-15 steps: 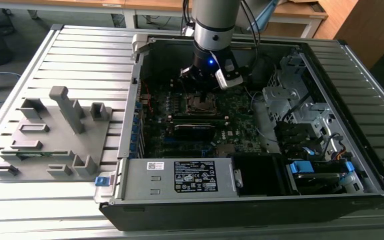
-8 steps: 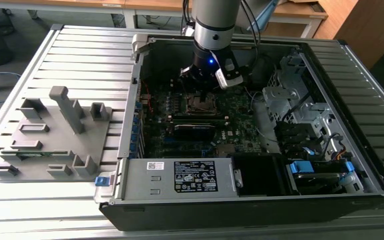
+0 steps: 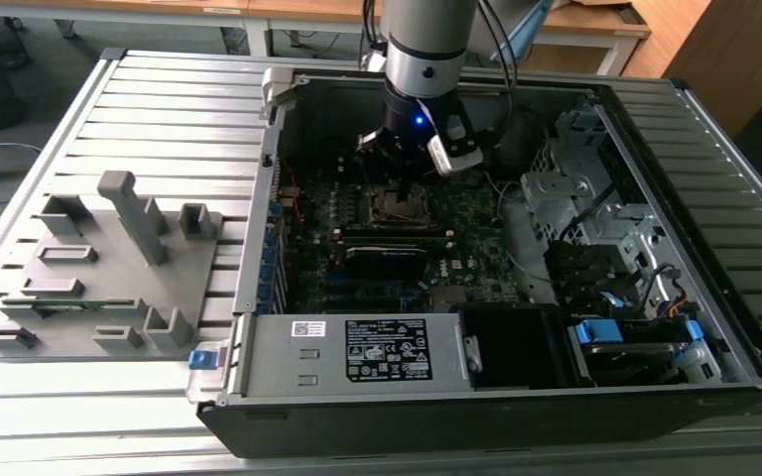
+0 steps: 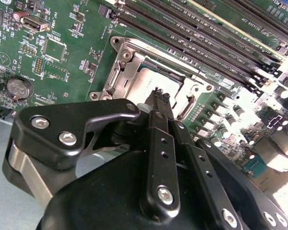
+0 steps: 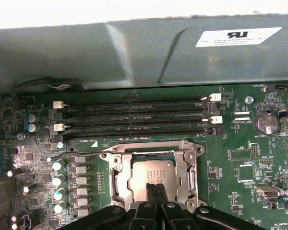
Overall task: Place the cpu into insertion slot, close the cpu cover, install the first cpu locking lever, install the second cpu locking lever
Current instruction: 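Install the first cpu locking lever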
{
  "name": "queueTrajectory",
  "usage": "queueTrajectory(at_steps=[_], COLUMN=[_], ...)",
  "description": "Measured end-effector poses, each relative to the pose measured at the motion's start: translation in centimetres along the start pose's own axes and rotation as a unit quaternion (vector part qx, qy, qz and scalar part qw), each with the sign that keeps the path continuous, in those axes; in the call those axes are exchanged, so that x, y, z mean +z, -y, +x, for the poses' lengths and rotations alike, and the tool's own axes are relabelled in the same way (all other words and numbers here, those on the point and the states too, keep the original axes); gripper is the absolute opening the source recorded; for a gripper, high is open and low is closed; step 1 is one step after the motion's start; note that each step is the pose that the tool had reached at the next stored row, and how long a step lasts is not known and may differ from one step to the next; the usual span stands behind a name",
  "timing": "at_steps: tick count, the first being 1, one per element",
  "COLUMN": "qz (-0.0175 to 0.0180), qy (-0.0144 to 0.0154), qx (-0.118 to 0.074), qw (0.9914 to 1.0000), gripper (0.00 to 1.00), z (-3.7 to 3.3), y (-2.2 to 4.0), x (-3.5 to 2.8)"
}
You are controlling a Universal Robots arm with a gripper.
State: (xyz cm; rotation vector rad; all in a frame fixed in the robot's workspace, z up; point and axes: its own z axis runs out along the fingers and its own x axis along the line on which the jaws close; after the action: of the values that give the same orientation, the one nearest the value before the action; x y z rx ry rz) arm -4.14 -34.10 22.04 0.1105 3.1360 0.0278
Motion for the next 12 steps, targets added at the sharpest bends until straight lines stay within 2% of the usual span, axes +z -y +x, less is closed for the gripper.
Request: queueTrajectory(at_steps=[9,11,12], qz=[-0.0002,-0.0002,-0.0002], qy=[0.0001,0.0001,0.0001], qx=[0.000,0.000,0.000], qw=[1.00000,1.00000,1.00000], gripper=[0.11,0.11,0.11], z=[0.00,0.00,0.00], y=[-0.01,-0.02,-0.02], x=[-0.16,-0.67,-0.67])
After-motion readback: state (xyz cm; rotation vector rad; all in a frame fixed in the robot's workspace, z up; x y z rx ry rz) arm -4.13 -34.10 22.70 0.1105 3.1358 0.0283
